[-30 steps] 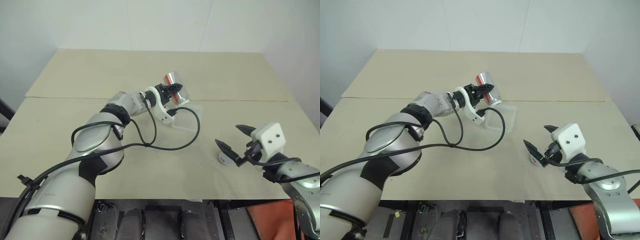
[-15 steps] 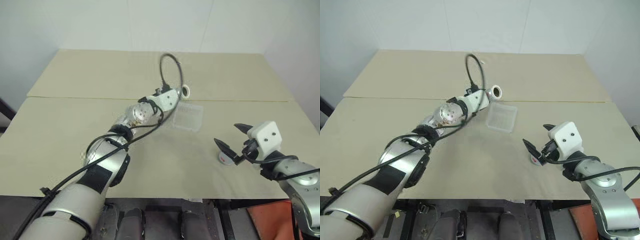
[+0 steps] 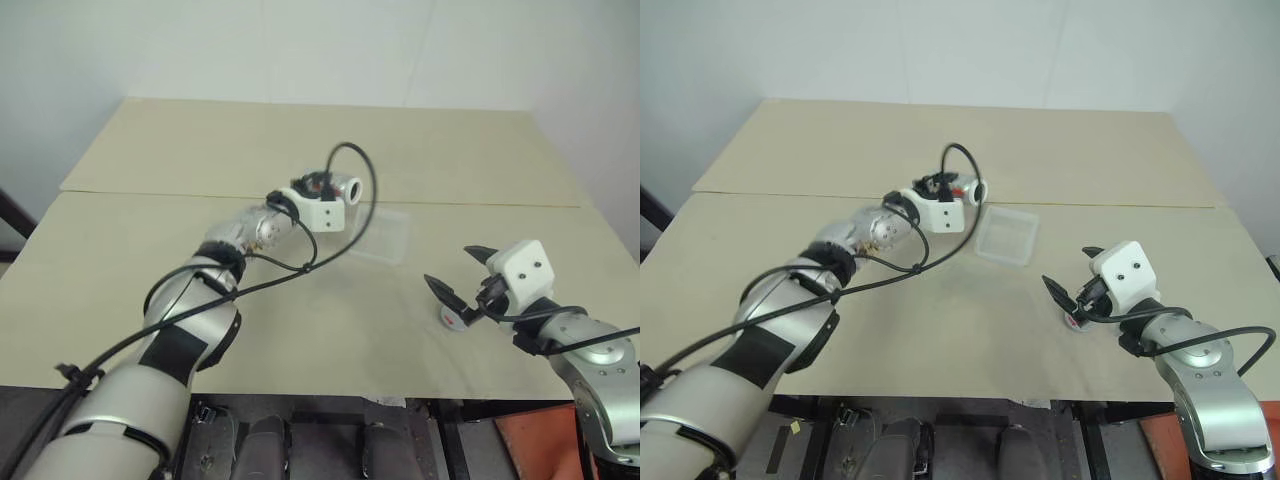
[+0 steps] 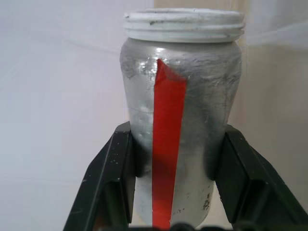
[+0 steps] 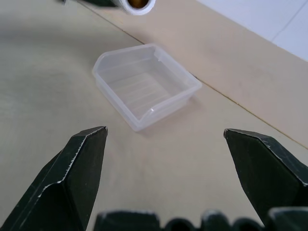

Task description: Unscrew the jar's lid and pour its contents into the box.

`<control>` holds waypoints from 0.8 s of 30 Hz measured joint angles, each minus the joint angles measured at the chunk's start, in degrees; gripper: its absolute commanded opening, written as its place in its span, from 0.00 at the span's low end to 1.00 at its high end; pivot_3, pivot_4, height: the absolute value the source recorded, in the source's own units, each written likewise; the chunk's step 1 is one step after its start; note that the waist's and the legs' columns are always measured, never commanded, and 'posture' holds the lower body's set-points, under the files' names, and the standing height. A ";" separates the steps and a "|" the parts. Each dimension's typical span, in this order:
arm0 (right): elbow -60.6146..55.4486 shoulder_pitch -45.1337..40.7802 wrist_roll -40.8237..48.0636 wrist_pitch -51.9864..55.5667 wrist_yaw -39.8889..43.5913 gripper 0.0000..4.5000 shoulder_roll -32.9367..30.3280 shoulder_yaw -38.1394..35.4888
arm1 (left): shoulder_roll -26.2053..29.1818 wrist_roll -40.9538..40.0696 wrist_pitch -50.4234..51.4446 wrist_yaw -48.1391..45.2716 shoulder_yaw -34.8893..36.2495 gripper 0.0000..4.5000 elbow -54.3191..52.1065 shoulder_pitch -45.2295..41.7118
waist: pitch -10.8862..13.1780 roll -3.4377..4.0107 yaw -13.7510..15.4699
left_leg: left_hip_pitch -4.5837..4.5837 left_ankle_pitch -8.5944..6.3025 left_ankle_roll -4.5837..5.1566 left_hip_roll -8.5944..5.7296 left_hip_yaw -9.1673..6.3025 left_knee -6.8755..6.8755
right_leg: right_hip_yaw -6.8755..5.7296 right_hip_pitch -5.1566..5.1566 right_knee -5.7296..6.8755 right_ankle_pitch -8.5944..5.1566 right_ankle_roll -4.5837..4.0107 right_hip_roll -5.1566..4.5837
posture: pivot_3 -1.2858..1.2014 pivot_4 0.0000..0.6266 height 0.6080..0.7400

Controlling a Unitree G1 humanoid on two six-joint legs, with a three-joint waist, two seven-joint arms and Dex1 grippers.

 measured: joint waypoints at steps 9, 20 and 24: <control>-1.25 2.99 -1.04 0.04 -1.21 1.00 1.05 0.29 | -4.01 17.66 4.52 16.15 -17.53 0.43 3.01 -3.88 | 0.00 0.00 -0.05 | 0.00 0.00 0.00 0.03 0.06 -0.01 | 0.05 -0.10 0.03 -0.01 0.00 0.03 | 0.52 0.24 1.00; -4.54 5.29 -1.07 0.89 -2.63 1.00 1.55 -0.12 | -4.82 16.97 6.98 14.31 -16.93 0.43 4.51 -4.46 | 0.00 0.00 0.14 | -0.02 0.00 0.00 0.03 0.06 0.01 | 0.04 -0.10 0.02 -0.01 0.00 -0.01 | 0.52 0.24 1.00; -4.52 4.83 -1.08 1.14 -2.70 1.00 1.55 -0.12 | -5.78 2.12 3.49 1.21 -2.09 0.43 4.41 -2.94 | -0.01 0.02 0.08 | -0.02 0.00 0.00 0.05 0.08 0.00 | 0.05 -0.11 0.02 -0.01 -0.01 -0.01 | 0.52 0.24 1.00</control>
